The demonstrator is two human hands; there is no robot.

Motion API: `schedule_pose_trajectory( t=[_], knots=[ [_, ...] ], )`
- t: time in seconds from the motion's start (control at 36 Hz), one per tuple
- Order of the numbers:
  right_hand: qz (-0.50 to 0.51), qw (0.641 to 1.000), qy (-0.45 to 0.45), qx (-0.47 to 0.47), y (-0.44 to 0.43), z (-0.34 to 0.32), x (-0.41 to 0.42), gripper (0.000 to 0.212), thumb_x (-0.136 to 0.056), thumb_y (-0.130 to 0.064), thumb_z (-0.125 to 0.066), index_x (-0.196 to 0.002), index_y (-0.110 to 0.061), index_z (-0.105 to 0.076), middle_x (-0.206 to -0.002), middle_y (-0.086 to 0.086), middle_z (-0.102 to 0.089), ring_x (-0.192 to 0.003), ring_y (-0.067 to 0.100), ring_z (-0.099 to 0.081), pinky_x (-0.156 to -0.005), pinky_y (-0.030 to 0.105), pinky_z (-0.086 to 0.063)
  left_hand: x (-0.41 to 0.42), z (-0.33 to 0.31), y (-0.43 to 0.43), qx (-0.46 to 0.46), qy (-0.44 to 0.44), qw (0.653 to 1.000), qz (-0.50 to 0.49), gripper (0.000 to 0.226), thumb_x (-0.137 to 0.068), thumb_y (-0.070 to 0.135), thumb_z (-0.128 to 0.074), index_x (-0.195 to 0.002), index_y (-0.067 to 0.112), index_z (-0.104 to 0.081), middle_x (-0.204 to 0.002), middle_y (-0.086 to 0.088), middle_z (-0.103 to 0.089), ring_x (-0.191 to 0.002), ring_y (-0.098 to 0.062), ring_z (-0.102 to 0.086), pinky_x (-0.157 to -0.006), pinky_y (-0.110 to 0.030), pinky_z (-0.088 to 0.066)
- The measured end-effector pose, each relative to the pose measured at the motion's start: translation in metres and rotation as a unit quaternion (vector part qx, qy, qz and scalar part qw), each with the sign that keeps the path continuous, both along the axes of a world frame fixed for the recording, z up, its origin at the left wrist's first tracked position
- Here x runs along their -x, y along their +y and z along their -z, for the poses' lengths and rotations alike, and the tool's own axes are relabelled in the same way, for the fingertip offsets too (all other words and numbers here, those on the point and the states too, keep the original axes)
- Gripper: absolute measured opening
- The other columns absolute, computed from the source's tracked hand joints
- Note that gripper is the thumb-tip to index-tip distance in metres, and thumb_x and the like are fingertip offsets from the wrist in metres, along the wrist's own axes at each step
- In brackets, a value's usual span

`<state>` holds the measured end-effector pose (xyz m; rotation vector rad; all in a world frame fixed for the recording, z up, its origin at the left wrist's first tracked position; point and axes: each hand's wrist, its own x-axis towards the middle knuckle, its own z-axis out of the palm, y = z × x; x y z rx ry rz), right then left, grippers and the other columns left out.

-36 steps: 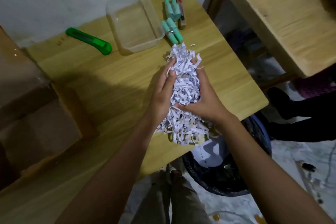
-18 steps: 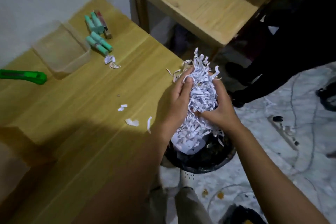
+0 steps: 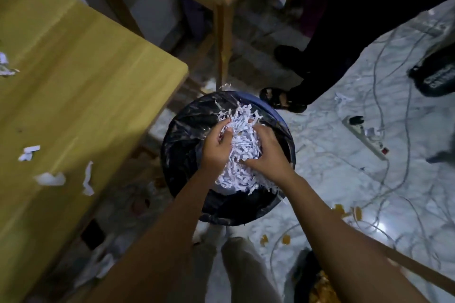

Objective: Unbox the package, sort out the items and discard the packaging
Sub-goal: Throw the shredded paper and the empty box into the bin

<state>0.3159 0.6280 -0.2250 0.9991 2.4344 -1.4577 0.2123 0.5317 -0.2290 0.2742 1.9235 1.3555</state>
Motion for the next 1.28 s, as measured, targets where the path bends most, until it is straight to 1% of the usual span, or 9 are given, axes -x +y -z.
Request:
schedule_pose_trajectory(
  t=[0.06, 0.14, 0.25, 0.5, 0.78, 0.94, 1.08, 1.17, 1.28],
  knots=[
    [-0.005, 1.000, -0.012, 0.010, 0.000, 0.012, 0.001, 0.086, -0.075, -0.017, -0.075, -0.144, -0.018, -0.024, -0.145, 0.006, -0.029, -0.124, 0.008, -0.031, -0.092, 0.013, -0.023, 0.003, 0.015, -0.007, 0.036, 0.040, 0.998, 0.010, 0.032, -0.095, 0.010, -0.047, -0.126, 0.005, -0.052, -0.107, -0.002, -0.060, -0.090, 0.009, -0.055, -0.071, -0.003, -0.040],
    [-0.008, 0.999, -0.032, 0.016, -0.003, 0.025, 0.001, 0.082, -0.077, -0.018, -0.074, -0.144, -0.023, -0.027, -0.146, 0.005, -0.031, -0.130, 0.018, -0.035, -0.094, 0.017, -0.025, 0.007, 0.030, -0.015, 0.099, 0.084, 0.990, 0.052, 0.033, -0.094, 0.011, -0.050, -0.127, 0.005, -0.052, -0.126, -0.011, -0.055, -0.111, -0.012, -0.050, -0.083, -0.006, -0.030],
    [-0.010, 0.999, -0.042, 0.009, -0.005, 0.034, 0.000, 0.074, -0.079, -0.016, -0.072, -0.143, -0.020, -0.034, -0.146, 0.008, -0.034, -0.133, 0.023, -0.036, -0.099, 0.022, -0.027, 0.012, 0.041, -0.022, 0.148, 0.107, 0.978, 0.099, 0.032, -0.092, 0.010, -0.050, -0.124, 0.004, -0.054, -0.129, -0.014, -0.054, -0.121, -0.025, -0.048, -0.089, -0.012, -0.030],
    [0.008, 0.999, -0.039, -0.030, -0.007, 0.009, 0.004, 0.061, -0.082, -0.012, -0.067, -0.138, -0.013, -0.042, -0.138, 0.010, -0.046, -0.128, 0.023, -0.044, -0.096, 0.016, -0.027, 0.015, 0.017, -0.028, 0.173, 0.166, 0.957, 0.161, 0.034, -0.093, 0.016, -0.049, -0.124, 0.003, -0.054, -0.129, -0.015, -0.053, -0.120, -0.029, -0.049, -0.101, -0.035, -0.040],
    [0.012, 0.996, 0.013, -0.092, -0.007, -0.080, 0.022, 0.050, -0.085, -0.013, -0.062, -0.133, -0.011, -0.048, -0.132, 0.009, -0.052, -0.122, 0.023, -0.049, -0.099, 0.024, -0.035, 0.025, -0.089, -0.037, 0.118, 0.288, 0.937, 0.158, 0.038, -0.098, 0.025, -0.040, -0.132, 0.010, -0.047, -0.136, -0.005, -0.048, -0.126, -0.020, -0.042, -0.102, -0.029, -0.034],
    [-0.003, 0.986, 0.110, -0.125, -0.036, -0.153, 0.064, 0.041, -0.088, -0.012, -0.058, -0.128, -0.010, -0.052, -0.125, 0.008, -0.056, -0.117, 0.021, -0.052, -0.097, 0.021, -0.035, 0.054, -0.163, -0.083, 0.069, 0.376, 0.923, 0.040, 0.036, -0.098, 0.031, -0.038, -0.127, 0.014, -0.051, -0.130, -0.001, -0.054, -0.122, -0.014, -0.045, -0.102, -0.028, -0.036],
    [-0.095, 0.980, 0.142, -0.099, -0.096, -0.177, 0.100, 0.041, -0.093, -0.018, -0.052, -0.133, -0.013, -0.046, -0.134, 0.006, -0.049, -0.125, 0.020, -0.045, -0.105, 0.032, -0.038, 0.095, -0.172, -0.167, 0.133, 0.391, 0.904, -0.109, 0.038, -0.095, 0.032, -0.034, -0.122, 0.012, -0.053, -0.125, -0.006, -0.056, -0.118, -0.020, -0.048, -0.096, -0.028, -0.036],
    [-0.188, 0.970, 0.127, -0.092, -0.141, -0.167, 0.116, 0.051, -0.095, -0.027, -0.046, -0.142, -0.015, -0.032, -0.146, 0.004, -0.034, -0.135, 0.017, -0.031, -0.112, 0.032, -0.030, 0.118, -0.158, -0.221, 0.189, 0.372, 0.893, -0.167, 0.037, -0.095, 0.029, -0.036, -0.120, 0.008, -0.055, -0.125, -0.011, -0.057, -0.119, -0.026, -0.049, -0.100, -0.033, -0.037],
    [-0.277, 0.939, 0.122, -0.164, -0.191, -0.142, 0.131, 0.069, -0.093, -0.048, -0.034, -0.147, -0.011, -0.012, -0.156, 0.012, -0.012, -0.146, 0.024, -0.006, -0.119, 0.038, -0.015, 0.133, -0.136, -0.272, 0.267, 0.335, 0.876, -0.221, 0.039, -0.097, 0.023, -0.041, -0.127, 0.002, -0.052, -0.141, -0.019, -0.044, -0.133, -0.032, -0.037, -0.113, -0.041, -0.028]
  ],
)
